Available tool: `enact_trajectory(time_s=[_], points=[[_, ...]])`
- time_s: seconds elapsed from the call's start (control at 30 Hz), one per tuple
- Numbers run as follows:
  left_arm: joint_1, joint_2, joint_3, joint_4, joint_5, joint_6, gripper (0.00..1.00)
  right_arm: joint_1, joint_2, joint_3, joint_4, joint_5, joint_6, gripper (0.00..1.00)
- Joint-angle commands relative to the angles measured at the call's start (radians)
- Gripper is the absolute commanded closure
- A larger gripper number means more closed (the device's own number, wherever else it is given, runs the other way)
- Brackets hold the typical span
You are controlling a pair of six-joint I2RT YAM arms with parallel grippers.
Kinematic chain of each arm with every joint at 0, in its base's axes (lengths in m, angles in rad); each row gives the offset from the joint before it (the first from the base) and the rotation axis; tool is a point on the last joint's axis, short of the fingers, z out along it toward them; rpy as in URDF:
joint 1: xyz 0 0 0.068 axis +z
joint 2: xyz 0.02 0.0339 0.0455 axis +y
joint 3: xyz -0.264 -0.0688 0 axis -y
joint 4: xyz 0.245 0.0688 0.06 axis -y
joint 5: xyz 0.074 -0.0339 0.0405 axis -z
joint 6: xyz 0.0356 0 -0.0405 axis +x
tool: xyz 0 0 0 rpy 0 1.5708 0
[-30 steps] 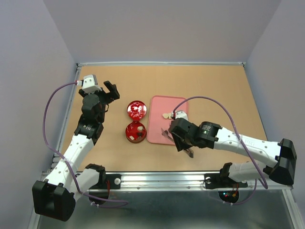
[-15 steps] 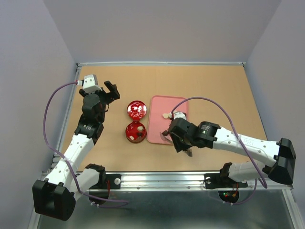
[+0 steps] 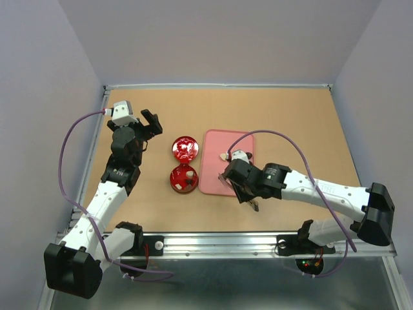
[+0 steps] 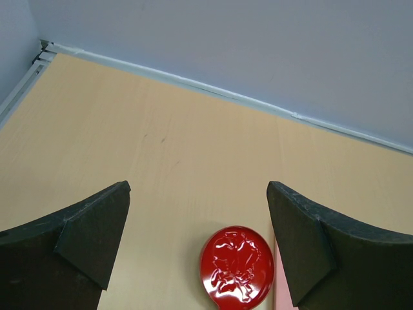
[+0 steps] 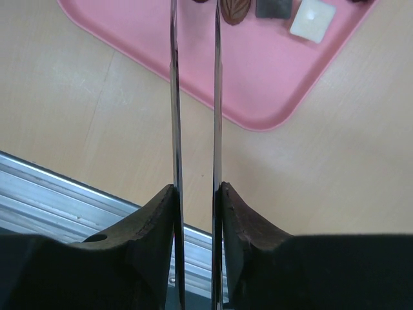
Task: Pack the chocolate
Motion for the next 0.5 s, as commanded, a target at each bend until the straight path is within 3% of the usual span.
enact_trajectory(time_s=[0.0,0.27,0.47], points=[[-0.003,-0.009,0.054,0.033,0.000,0.003,0.01,0.005,0.001,0.117,0.059,0.081,-0.041,0.76],[-0.005,-0.019,0.054,0.028,-0.002,0.003,0.01,0.005,0.026,0.189,0.159,0.041,-0.141,0.76],[-0.005,-0.020,0.056,0.028,-0.006,0.001,0.01,0.024,0.038,0.211,0.255,-0.094,-0.184,0.76]])
